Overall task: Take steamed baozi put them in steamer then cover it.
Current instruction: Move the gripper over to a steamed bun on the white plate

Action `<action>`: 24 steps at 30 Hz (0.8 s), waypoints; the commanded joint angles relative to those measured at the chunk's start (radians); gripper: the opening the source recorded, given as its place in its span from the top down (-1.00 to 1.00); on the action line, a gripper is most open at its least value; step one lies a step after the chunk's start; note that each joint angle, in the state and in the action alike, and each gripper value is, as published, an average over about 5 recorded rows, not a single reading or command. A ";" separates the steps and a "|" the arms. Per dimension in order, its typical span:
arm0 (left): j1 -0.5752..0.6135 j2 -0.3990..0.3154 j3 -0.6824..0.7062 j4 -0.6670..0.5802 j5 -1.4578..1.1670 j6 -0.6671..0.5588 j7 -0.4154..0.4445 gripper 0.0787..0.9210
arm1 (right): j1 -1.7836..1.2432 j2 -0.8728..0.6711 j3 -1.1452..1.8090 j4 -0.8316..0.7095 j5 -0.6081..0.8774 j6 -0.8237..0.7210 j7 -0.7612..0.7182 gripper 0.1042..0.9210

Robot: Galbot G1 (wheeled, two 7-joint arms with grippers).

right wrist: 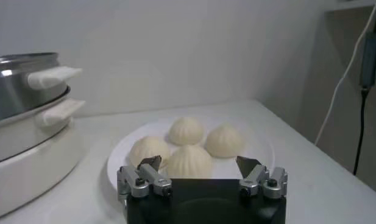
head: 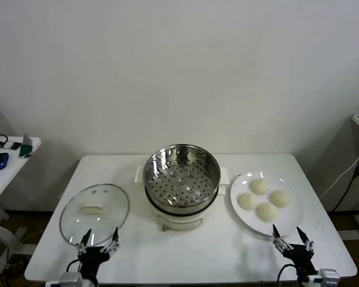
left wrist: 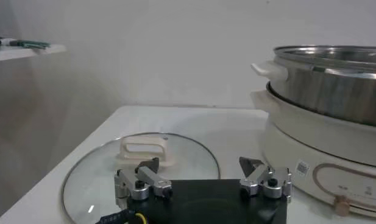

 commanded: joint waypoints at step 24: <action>-0.008 0.003 0.033 -0.021 0.006 -0.011 0.011 -0.77 | 1.692 -0.708 -1.368 -0.662 -0.439 -0.011 -1.094 -0.76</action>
